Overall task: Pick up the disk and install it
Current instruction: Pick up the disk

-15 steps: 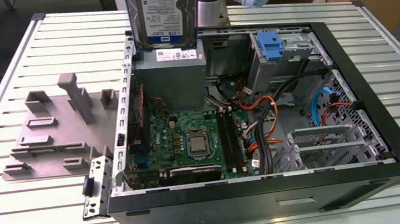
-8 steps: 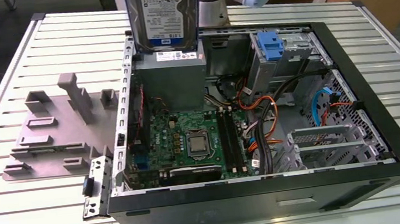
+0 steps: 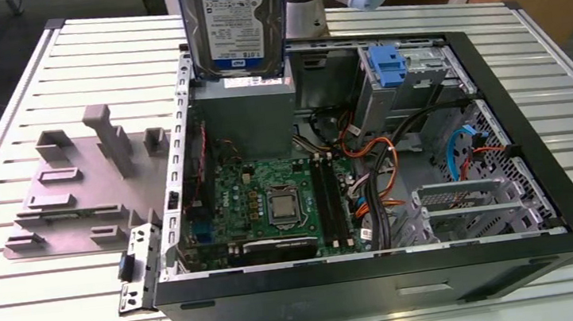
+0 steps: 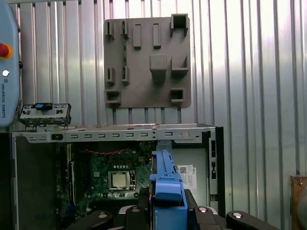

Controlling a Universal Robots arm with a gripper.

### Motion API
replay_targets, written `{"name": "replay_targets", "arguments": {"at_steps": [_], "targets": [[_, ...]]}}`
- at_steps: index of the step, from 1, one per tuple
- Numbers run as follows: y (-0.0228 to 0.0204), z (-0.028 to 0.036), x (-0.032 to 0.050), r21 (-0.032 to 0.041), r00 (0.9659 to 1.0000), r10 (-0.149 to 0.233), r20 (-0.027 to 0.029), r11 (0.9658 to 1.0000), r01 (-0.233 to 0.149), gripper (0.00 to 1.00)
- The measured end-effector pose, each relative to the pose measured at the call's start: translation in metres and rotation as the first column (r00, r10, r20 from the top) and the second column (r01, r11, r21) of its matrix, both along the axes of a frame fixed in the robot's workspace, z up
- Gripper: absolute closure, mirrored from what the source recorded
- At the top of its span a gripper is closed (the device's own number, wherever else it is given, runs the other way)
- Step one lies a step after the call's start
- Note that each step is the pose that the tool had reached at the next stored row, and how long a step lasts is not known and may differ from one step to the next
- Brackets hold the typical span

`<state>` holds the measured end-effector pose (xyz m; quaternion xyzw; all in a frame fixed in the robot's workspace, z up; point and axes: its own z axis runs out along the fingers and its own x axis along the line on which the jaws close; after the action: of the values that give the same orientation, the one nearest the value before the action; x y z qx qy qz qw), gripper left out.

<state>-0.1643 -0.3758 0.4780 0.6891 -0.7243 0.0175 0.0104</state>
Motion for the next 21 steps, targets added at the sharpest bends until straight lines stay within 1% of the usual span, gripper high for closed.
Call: {"name": "replay_targets", "arguments": {"at_steps": [10,18,21], "targets": [[-0.0067,-0.0001,0.0005,-0.0046,1.0000,0.000,0.0000,1.0000,0.000,0.64],[-0.0096,-0.0003,0.0011,-0.0069,1.0000,0.000,-0.0001,1.0000,0.000,0.64],[-0.0102,-0.0002,0.0013,-0.0093,1.0000,0.000,-0.0002,1.0000,0.000,0.64]]}}
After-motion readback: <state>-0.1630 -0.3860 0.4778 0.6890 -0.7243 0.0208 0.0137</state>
